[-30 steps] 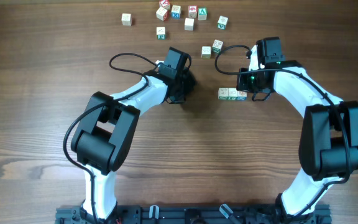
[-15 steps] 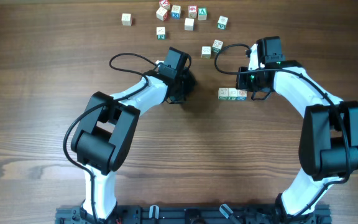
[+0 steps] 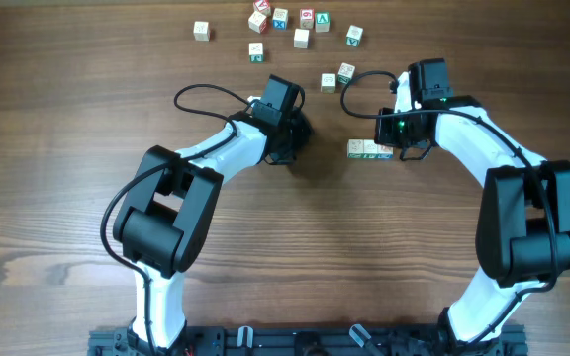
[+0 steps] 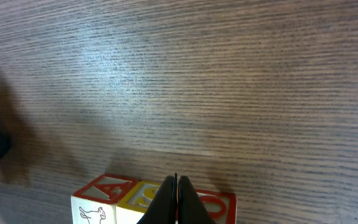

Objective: Form a horizontal line

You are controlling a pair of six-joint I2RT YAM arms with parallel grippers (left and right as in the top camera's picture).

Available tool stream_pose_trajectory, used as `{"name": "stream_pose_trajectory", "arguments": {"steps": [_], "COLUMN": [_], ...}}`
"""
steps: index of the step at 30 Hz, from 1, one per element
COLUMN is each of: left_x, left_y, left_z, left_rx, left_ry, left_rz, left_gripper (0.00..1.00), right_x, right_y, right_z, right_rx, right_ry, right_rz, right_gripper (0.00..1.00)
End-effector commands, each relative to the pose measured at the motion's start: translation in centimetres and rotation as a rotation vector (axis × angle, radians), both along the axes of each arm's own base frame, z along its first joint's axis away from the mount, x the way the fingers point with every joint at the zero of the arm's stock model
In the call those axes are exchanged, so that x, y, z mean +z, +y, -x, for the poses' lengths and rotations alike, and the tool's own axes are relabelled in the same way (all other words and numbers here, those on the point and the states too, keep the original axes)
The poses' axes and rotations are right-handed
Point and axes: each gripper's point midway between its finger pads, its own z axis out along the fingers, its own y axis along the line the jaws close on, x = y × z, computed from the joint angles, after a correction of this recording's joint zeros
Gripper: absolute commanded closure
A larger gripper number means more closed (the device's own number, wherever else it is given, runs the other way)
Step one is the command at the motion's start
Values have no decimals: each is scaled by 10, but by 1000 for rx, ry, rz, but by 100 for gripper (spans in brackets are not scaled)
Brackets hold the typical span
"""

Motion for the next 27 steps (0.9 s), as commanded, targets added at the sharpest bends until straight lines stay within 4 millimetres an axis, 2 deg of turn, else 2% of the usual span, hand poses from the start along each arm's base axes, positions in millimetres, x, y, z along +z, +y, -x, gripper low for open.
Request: {"name": "stream_pose_trajectory", "arguments": {"steps": [1,8,12,15,18,23,27], "left_x": [-22,-22,-22,-22,-22,-22,-22], "left_y": [7,7,7,7,7,7,7], "left_z": [9,9,9,9,9,9,9], "left_rx": [16,16,16,16,16,16,16], "left_ry": [40,40,40,40,40,40,40], "left_rz": [-44,-44,-44,-44,-44,-44,-44], "left_gripper": [96,96,96,96,96,96,96], "right_x": [1,2,6,7,4,-3,-11], "right_y": [5,5,4,-7,-35,-66,-69], "right_z": [-4,-6,-17,-27,-32,-15,9], "right_rx": [27,27,21,-31,-149,-315,-344], "right_ry": [-7,-16,-64,-99,-105,-26,78], "right_rz": [-14,-14,-8,43,163,272,283], "right_gripper": [96,96,96,96,96,96,96]}}
